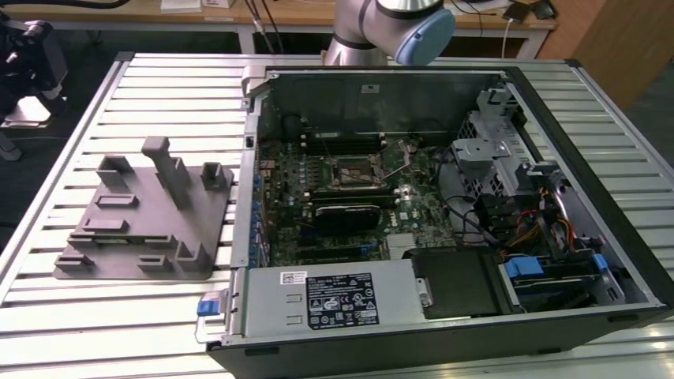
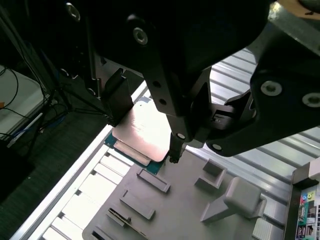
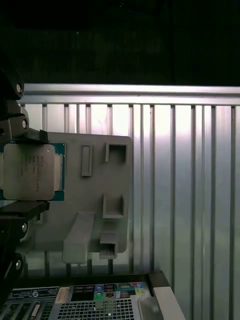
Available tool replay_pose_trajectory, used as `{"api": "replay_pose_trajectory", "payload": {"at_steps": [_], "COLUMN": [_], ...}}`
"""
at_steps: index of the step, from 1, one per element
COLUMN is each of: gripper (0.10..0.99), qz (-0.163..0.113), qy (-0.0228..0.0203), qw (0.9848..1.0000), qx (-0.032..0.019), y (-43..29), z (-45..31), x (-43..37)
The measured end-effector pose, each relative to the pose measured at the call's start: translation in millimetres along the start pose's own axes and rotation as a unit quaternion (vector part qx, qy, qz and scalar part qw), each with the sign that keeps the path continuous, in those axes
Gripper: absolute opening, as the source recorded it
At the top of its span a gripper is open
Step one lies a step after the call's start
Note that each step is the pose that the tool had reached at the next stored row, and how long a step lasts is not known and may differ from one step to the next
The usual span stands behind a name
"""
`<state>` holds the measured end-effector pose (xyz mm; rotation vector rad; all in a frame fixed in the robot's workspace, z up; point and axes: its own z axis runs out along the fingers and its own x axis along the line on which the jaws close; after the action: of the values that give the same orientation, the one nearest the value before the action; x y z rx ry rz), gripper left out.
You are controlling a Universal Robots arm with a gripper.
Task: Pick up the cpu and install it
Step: 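Pick up the cpu and move it towards the insertion slot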
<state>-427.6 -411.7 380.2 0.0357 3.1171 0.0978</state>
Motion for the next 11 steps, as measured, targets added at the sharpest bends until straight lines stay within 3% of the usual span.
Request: {"api": "replay_pose_trajectory", "payload": {"at_steps": [11], "gripper": [0.545], "qz": [0.000], "qy": [-0.0001], "qw": [1.0000], "qx": [0.0000], "y": [0.5], "z": [0.6], "x": [-22.3]}}
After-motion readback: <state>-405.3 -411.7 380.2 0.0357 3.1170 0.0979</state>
